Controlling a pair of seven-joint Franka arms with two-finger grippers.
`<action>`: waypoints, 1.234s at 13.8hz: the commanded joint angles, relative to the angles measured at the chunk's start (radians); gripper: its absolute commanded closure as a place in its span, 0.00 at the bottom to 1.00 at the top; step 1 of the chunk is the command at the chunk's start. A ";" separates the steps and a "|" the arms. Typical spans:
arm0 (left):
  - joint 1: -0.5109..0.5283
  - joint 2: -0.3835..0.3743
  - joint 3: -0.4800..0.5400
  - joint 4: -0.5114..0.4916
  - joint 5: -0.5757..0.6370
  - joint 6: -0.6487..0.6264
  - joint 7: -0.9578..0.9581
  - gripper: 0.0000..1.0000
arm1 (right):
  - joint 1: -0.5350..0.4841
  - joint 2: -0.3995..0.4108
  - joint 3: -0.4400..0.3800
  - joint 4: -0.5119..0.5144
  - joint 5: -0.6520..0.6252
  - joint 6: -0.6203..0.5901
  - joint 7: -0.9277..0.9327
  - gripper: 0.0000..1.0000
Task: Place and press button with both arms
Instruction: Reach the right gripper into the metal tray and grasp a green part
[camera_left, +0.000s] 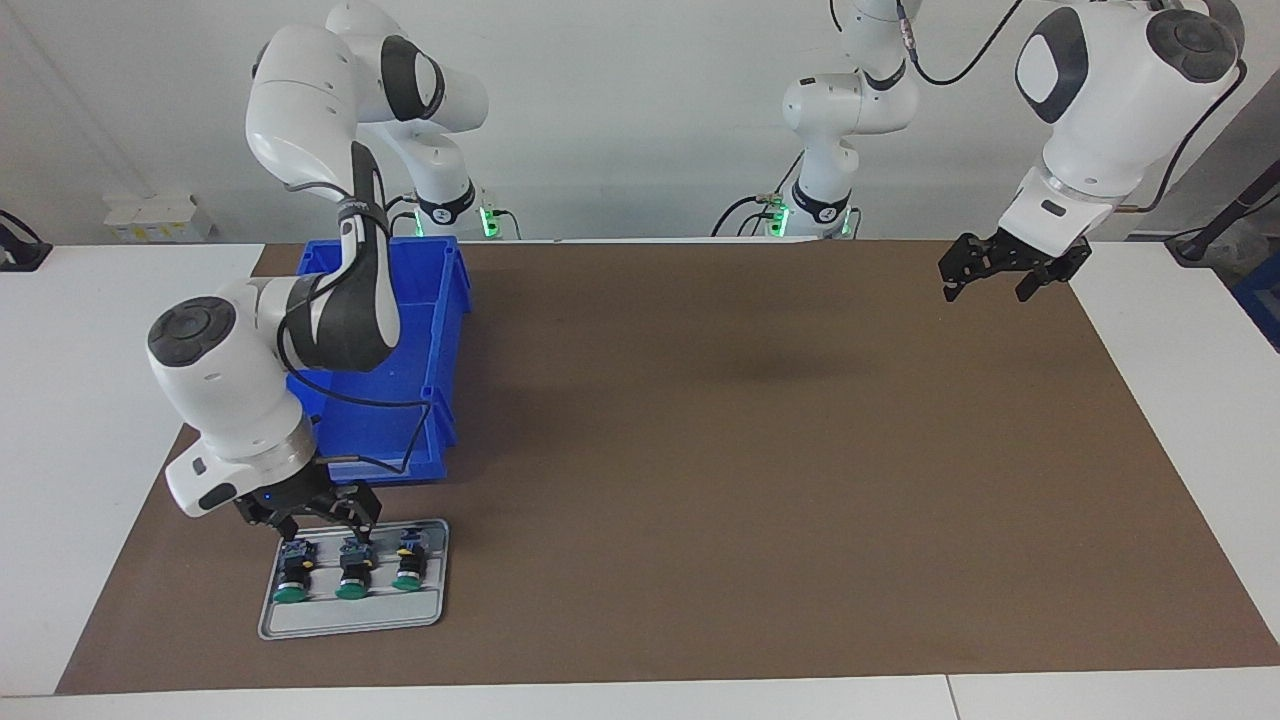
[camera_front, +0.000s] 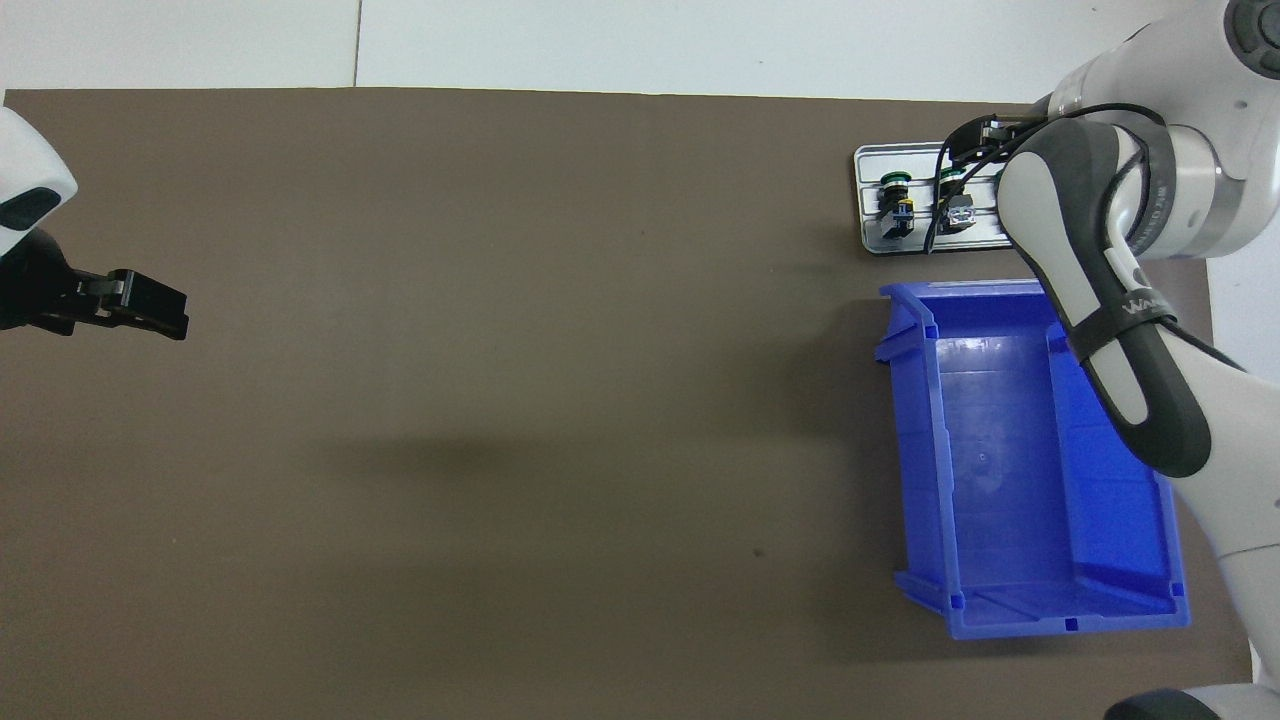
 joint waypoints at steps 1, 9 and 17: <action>0.010 -0.033 -0.003 -0.041 -0.009 0.022 0.011 0.00 | -0.039 0.074 0.043 0.064 0.036 0.055 -0.065 0.04; 0.035 -0.033 -0.001 -0.039 -0.003 0.049 0.009 0.00 | -0.041 0.152 0.044 0.067 0.021 0.112 -0.126 0.05; 0.027 -0.033 -0.001 -0.039 -0.003 0.058 -0.009 0.00 | -0.048 0.137 0.044 -0.011 0.029 0.157 -0.128 0.11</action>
